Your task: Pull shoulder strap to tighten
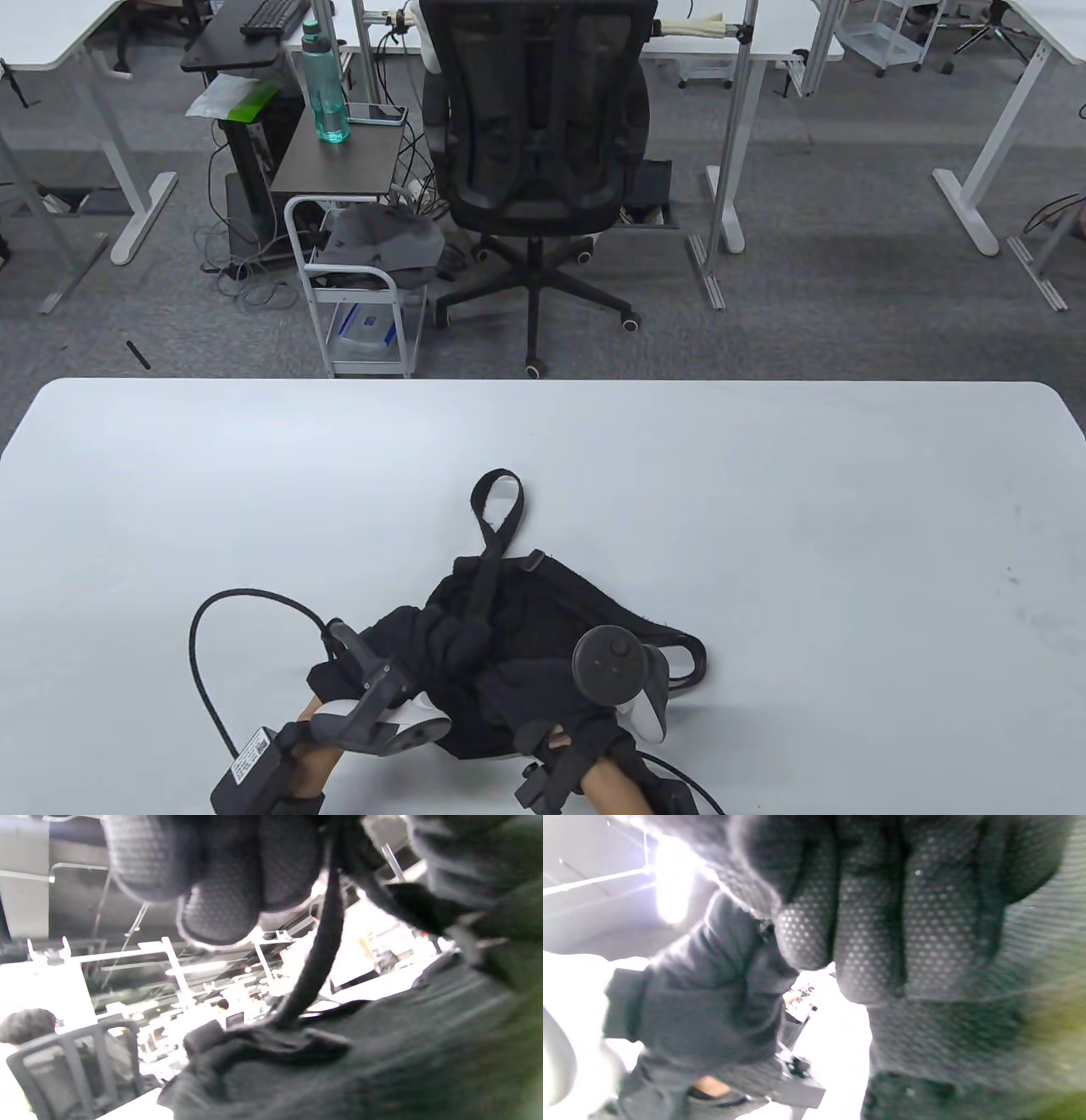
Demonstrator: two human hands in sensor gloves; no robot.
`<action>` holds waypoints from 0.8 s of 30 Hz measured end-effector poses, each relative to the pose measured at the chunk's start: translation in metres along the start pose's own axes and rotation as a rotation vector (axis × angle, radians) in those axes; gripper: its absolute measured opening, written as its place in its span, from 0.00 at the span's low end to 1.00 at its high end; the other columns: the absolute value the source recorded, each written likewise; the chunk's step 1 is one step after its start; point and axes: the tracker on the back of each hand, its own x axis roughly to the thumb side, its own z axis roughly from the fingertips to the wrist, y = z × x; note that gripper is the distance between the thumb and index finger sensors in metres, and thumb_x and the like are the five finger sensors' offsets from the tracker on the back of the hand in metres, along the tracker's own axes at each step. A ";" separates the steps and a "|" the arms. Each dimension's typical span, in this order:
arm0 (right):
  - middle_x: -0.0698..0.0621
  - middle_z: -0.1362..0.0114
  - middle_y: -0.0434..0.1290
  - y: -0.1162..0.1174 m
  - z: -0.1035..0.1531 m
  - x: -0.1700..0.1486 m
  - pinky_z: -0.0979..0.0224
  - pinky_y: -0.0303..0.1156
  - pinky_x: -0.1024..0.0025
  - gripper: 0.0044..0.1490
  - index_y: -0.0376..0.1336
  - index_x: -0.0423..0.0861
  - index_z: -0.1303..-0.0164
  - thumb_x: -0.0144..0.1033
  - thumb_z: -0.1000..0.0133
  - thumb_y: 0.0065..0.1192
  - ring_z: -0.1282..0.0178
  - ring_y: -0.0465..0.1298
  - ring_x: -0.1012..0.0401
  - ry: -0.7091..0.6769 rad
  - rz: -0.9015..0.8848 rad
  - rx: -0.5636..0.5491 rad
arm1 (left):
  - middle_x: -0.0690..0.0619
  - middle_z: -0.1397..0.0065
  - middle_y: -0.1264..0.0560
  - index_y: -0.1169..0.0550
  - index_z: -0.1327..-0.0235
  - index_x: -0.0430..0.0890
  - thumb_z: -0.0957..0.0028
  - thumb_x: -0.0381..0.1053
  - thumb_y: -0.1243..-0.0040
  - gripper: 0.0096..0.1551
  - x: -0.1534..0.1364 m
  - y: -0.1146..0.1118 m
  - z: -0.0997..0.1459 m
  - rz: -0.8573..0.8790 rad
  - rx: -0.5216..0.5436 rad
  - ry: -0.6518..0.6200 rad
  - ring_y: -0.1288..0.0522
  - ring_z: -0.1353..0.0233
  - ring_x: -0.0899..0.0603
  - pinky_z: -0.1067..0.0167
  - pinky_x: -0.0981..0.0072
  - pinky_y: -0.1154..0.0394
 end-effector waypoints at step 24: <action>0.41 0.58 0.88 -0.005 0.002 0.004 0.43 0.75 0.44 0.25 0.81 0.35 0.63 0.43 0.49 0.69 0.61 0.86 0.46 -0.024 -0.044 0.073 | 0.61 0.53 0.17 0.32 0.36 0.55 0.67 0.58 0.56 0.38 0.028 0.027 -0.004 -0.137 0.092 -0.105 0.14 0.48 0.50 0.51 0.63 0.18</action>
